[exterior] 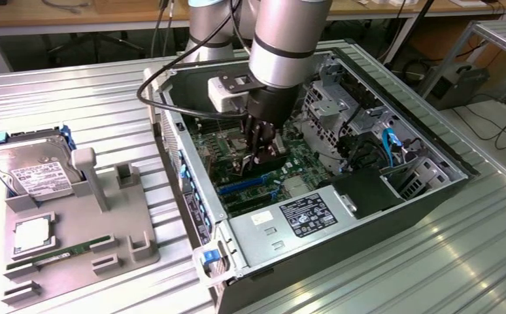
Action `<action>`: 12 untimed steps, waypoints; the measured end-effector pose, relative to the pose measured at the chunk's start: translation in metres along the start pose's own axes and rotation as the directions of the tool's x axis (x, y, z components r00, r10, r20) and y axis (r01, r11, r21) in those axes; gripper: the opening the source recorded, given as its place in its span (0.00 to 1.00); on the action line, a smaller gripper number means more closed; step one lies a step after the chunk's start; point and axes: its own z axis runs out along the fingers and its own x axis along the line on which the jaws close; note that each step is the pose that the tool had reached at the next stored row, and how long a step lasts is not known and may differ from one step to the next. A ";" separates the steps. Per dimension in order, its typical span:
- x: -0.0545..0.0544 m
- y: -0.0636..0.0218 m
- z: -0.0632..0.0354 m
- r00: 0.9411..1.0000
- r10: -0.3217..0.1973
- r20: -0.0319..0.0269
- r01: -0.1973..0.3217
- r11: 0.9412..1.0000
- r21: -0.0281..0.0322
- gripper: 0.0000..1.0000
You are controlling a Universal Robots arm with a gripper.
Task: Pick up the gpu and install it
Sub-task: 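Insert the gpu into the slot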
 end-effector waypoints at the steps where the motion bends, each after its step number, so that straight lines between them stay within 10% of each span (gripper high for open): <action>1: 0.000 0.0009 0.0013 1.000 -0.003 0.001 0.003 1.000 0.000 0.26; 12: 0.000 0.0055 0.0112 1.000 -0.025 0.003 0.025 1.000 0.000 0.26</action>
